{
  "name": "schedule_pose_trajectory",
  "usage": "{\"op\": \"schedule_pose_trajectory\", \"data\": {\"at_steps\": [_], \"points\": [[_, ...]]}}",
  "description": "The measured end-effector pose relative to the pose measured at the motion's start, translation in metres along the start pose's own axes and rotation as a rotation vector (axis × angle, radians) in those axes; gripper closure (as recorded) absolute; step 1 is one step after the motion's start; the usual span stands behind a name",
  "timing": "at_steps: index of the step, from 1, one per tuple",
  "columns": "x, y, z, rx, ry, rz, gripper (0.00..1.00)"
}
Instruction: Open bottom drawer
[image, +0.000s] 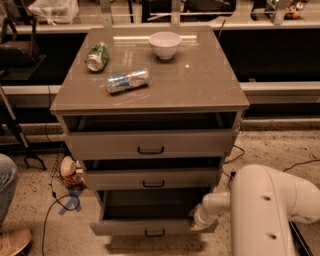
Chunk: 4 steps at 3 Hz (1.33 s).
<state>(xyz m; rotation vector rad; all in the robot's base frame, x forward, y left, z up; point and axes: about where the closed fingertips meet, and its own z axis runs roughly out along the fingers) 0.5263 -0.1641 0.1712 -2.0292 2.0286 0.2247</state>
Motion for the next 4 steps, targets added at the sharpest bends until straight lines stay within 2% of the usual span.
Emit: {"op": "schedule_pose_trajectory", "data": {"at_steps": [1, 4], "points": [[-0.0001, 0.0006, 0.0005, -0.001, 0.000, 0.000, 0.98], [-0.0014, 0.0053, 0.0046, -0.010, -0.003, 0.000, 0.30]]}}
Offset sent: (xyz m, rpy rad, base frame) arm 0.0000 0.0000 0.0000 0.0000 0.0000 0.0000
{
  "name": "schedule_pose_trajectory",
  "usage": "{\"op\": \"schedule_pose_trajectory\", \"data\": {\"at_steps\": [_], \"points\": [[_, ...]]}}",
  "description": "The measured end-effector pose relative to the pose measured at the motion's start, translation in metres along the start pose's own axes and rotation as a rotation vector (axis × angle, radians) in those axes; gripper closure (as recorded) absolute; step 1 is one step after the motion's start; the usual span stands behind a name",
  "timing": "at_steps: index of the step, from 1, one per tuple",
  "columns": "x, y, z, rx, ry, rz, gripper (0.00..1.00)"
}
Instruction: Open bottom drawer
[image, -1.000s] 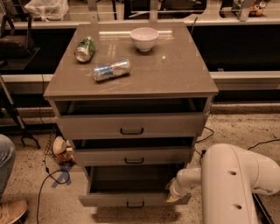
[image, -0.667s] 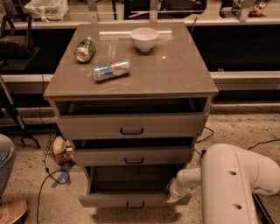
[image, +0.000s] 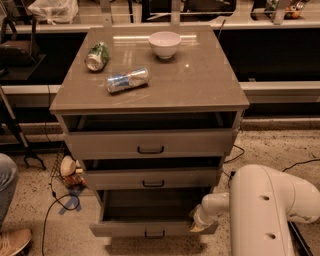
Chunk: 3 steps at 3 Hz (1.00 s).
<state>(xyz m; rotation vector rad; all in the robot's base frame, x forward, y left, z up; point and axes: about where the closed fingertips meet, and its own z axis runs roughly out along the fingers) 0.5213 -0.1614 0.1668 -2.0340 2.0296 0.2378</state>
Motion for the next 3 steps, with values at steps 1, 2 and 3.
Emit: {"op": "schedule_pose_trajectory", "data": {"at_steps": [1, 2, 3], "points": [[-0.001, 0.004, 0.003, -0.013, 0.003, -0.007, 0.01], [-0.004, 0.010, 0.008, -0.041, 0.014, -0.025, 0.00], [-0.006, 0.024, 0.013, -0.075, 0.020, -0.042, 0.17]]}}
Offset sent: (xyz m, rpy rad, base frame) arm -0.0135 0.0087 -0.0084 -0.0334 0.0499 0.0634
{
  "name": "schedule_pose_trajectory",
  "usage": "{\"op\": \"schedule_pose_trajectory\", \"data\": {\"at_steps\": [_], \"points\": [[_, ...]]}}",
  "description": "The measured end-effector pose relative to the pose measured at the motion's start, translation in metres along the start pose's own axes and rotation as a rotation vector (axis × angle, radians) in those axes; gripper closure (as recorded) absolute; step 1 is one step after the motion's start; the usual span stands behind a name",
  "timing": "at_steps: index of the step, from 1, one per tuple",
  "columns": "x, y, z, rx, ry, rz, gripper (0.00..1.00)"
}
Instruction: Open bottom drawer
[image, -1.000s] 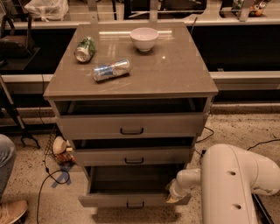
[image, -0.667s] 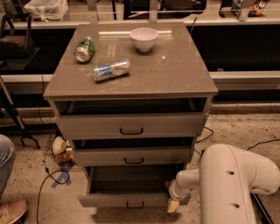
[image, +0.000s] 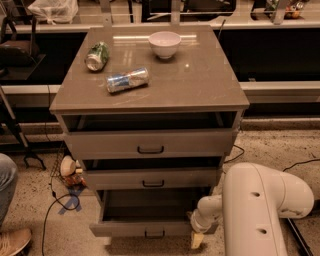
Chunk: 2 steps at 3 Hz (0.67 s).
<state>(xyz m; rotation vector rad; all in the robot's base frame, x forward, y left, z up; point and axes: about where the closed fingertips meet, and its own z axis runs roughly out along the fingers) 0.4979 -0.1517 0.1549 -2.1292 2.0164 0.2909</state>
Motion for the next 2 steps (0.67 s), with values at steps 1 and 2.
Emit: {"op": "schedule_pose_trajectory", "data": {"at_steps": [1, 2], "points": [[-0.0022, 0.0117, -0.0003, -0.009, 0.005, -0.011, 0.41], [-0.0057, 0.0191, -0.0069, 0.005, 0.009, -0.027, 0.64]]}}
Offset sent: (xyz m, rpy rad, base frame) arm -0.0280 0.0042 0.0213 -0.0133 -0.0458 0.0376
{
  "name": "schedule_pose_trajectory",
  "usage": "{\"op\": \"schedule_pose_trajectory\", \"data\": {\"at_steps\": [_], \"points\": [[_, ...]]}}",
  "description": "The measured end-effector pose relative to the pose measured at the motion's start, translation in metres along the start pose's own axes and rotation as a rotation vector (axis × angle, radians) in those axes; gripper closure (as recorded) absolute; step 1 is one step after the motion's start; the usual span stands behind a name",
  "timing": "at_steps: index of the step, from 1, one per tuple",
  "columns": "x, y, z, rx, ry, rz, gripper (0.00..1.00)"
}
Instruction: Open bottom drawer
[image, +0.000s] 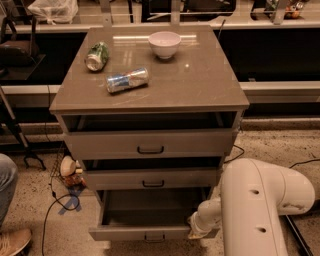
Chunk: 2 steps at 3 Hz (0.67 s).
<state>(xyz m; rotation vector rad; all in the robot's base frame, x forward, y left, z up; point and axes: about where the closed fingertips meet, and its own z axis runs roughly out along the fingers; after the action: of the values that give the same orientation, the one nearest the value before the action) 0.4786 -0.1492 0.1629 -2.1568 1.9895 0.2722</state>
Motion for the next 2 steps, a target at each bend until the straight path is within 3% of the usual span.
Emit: {"op": "schedule_pose_trajectory", "data": {"at_steps": [1, 2], "points": [[-0.0005, 0.0045, -0.0044, 0.012, 0.000, -0.004, 0.87], [0.0011, 0.0108, -0.0090, 0.025, -0.008, -0.001, 1.00]]}}
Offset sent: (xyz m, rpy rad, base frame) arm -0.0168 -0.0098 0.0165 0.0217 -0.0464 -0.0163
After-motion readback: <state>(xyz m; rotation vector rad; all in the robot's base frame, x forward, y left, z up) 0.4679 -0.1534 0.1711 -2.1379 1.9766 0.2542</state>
